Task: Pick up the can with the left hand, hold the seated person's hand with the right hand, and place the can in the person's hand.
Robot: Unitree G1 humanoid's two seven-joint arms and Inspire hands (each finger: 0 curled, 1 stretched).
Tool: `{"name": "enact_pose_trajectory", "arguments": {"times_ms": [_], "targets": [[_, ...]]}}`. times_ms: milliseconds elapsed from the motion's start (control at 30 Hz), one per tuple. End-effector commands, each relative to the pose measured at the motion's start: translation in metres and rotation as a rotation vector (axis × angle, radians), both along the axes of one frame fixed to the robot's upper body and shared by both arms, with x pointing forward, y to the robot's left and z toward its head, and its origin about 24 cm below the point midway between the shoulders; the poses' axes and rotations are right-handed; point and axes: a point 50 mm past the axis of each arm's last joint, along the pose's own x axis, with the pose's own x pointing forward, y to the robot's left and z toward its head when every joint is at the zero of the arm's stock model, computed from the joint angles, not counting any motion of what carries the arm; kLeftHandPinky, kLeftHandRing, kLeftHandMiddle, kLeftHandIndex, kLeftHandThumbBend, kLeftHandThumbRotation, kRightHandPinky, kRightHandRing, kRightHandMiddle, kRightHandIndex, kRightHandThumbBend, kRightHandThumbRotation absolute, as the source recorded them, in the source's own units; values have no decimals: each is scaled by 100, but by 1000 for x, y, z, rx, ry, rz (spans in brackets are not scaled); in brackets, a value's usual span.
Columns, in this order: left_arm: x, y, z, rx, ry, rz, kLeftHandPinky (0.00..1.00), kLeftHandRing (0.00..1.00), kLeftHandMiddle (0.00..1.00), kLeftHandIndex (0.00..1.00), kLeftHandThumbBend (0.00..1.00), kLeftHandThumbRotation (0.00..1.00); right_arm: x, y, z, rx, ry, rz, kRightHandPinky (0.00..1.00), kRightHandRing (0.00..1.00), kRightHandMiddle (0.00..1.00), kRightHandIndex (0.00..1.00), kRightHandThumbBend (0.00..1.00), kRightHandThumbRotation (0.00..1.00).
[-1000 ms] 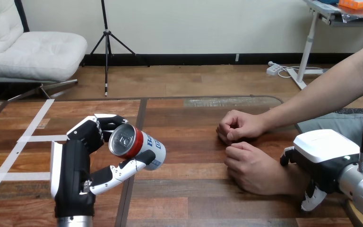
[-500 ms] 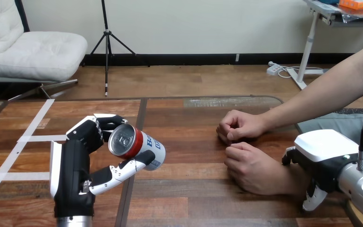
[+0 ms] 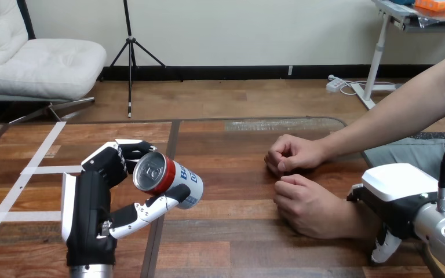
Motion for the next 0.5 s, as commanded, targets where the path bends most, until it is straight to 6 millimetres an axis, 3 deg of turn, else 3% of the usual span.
{"name": "enact_pose_trajectory", "arguments": {"times_ms": [0, 467], "targets": [[9, -1, 16, -6, -93, -4, 41, 43, 48, 51, 77, 0, 3, 0, 13, -25, -92, -6, 79, 84, 85, 81, 83, 11], [9, 0, 15, -13, -88, -7, 42, 43, 47, 51, 77, 0, -1, 2, 15, -6, -178, -62, 81, 89, 90, 86, 86, 12]]}}
